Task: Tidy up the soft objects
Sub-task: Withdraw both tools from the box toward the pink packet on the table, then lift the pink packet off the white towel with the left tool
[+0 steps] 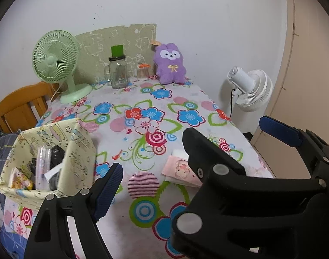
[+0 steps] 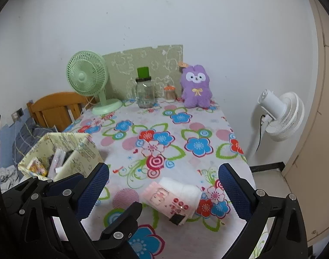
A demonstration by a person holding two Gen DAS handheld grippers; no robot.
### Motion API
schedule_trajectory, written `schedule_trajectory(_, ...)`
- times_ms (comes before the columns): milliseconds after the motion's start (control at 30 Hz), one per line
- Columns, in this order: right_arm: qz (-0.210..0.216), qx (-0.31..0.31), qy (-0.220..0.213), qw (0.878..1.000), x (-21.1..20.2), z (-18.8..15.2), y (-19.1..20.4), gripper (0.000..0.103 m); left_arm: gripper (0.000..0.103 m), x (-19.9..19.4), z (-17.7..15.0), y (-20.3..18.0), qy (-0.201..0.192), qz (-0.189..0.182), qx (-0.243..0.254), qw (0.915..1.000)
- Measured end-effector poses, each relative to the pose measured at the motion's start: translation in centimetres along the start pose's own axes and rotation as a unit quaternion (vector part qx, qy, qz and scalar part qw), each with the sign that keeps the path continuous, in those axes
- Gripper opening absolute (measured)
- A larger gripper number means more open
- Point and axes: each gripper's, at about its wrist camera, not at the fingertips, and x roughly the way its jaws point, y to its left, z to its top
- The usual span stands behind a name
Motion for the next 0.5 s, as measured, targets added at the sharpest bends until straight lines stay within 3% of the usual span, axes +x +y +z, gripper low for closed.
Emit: schedule_trajectory(500, -0.003, 0.006, 0.030, 1.000, 4.0, -3.0, -2.0, 0.102, 0.085, 5.1, -1.8, -0.7, 0.045, -0.014, -0.001, 0.9989)
